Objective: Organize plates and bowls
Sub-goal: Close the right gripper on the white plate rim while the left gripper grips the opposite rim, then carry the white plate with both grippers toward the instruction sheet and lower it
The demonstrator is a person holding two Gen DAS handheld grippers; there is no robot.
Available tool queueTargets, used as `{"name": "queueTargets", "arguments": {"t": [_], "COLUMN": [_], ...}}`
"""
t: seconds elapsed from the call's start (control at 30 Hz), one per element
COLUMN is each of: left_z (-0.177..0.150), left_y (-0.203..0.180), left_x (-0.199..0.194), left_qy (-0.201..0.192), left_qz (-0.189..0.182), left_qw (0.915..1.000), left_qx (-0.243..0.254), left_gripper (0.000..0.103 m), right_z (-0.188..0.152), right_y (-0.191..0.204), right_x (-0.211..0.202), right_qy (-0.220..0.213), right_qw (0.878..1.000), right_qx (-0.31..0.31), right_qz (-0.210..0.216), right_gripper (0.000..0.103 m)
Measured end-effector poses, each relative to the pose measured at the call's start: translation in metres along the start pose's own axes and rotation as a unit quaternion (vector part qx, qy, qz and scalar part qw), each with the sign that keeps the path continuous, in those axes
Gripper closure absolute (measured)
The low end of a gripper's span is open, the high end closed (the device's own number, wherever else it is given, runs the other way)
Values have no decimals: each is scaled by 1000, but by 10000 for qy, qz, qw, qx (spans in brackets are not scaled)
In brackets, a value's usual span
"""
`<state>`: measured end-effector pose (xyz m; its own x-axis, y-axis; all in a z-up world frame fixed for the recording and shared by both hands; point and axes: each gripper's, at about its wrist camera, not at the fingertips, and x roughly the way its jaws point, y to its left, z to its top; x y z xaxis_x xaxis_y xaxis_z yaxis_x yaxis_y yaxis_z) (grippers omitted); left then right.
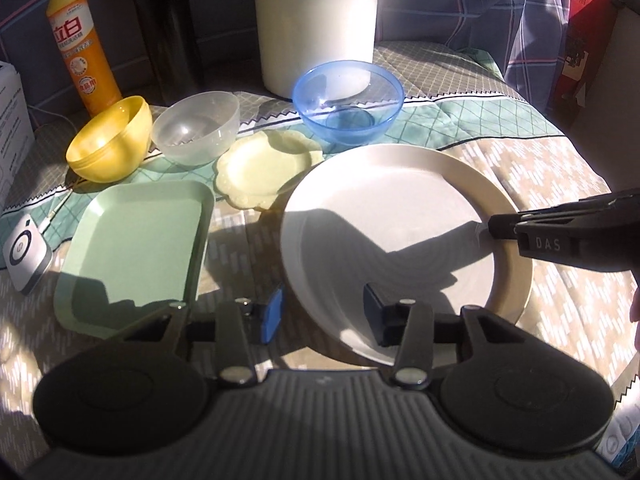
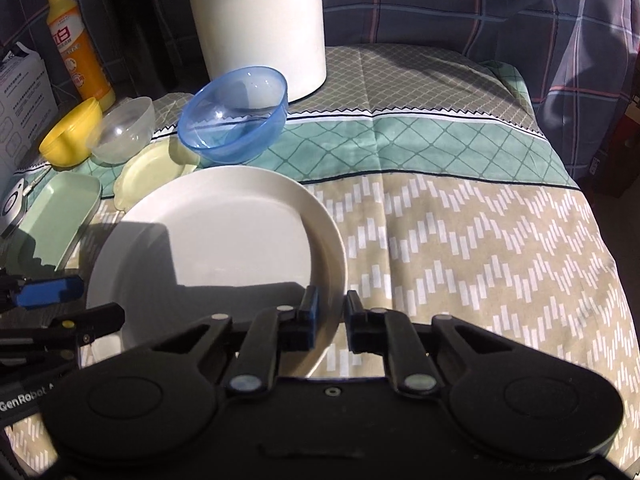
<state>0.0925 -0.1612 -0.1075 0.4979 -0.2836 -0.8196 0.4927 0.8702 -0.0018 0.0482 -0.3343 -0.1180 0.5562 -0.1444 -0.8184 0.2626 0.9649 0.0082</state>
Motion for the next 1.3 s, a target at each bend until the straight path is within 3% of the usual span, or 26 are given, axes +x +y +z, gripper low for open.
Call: {"name": "queueTargets", "arguments": {"t": [0.1,0.2,0.3,0.37,0.47,0.53,0.6,0.83,1.0,1.3], "left_z": [-3,-1,2,1,0,0,-1,-13,-28,-73], "left_y": [1,2,-2,-5,-6,0,7,26,51,116], "left_x": [10,14,16,16,14,12,10,-20,-64,-120], "left_qy": [166,147,86,10,-39,15,63,79,13,61], "left_qz": [96,319,203,35,172,303,348,316,306,623], "left_qw": [9998,9993,9998,9999,9998,9995,9993,9995,9994,9970], "left_qx": [-41,-85,31,142,136,84,112,-53,-144,-458], "left_gripper": [59,40,40,51,63,82,91,91,91,91], "right_z": [2,5,6,8,9,9,5,-10,-17,-40], "right_y": [1,5,8,11,18,20,21,32,54,131], "right_x": [3,5,8,10,11,8,3,-37,-73,-113], "right_qy": [-13,-67,-126,-171,-192,-138,-134,-148,-67,39], "right_qw": [10000,9999,9998,9996,9992,9993,9994,9998,9995,9949], "right_qx": [-44,-91,-114,-155,-204,-177,-178,-128,-202,-706], "right_qz": [31,-42,-108,-171,-296,-300,-283,-47,227,714], "right_gripper": [90,89,88,88,86,87,89,89,89,89]}}
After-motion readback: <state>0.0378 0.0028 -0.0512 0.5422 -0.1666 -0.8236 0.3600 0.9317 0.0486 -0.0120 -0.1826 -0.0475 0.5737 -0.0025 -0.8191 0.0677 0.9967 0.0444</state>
